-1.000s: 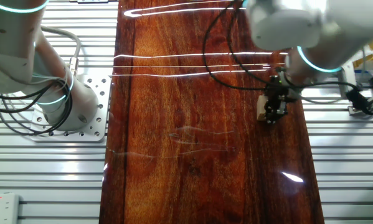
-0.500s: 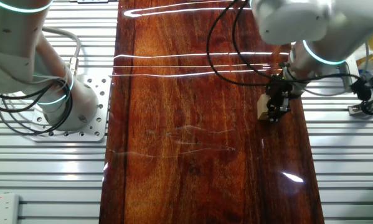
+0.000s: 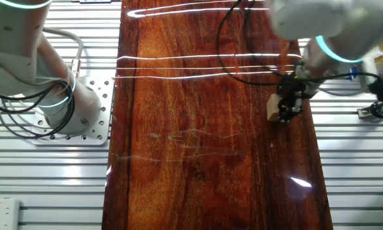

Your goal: Hold a small block with the gripper and sweep it from left to right on the table

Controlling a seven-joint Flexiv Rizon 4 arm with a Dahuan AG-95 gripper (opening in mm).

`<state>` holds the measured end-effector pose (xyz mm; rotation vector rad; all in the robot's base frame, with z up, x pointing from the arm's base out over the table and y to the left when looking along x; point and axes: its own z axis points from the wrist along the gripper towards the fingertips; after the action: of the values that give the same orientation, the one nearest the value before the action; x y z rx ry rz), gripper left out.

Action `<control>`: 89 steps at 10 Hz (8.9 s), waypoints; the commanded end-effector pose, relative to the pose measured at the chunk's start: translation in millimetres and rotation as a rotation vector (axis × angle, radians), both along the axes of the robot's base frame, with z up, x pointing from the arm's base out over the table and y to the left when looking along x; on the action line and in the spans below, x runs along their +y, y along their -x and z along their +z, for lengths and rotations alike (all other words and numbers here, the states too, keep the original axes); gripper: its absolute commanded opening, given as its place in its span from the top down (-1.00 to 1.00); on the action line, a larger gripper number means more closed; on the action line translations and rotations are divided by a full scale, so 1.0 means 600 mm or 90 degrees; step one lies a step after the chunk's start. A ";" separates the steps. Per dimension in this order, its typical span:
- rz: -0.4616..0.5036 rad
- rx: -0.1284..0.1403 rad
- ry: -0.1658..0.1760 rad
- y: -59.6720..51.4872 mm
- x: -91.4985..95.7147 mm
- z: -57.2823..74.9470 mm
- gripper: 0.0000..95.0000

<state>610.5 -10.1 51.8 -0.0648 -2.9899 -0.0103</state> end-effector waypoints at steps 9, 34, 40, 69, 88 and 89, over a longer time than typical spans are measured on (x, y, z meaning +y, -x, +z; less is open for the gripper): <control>0.004 -0.028 0.012 0.000 0.001 0.000 0.60; -0.017 -0.031 0.014 -0.011 0.003 -0.026 1.00; -0.012 -0.035 0.013 -0.011 0.003 -0.035 1.00; -0.003 -0.039 0.013 -0.008 0.002 -0.040 1.00; 0.000 -0.045 0.010 0.033 -0.001 -0.043 1.00; -0.002 -0.044 0.005 0.037 -0.001 -0.044 1.00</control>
<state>586.0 -10.8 27.8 -0.0652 -3.0617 0.0134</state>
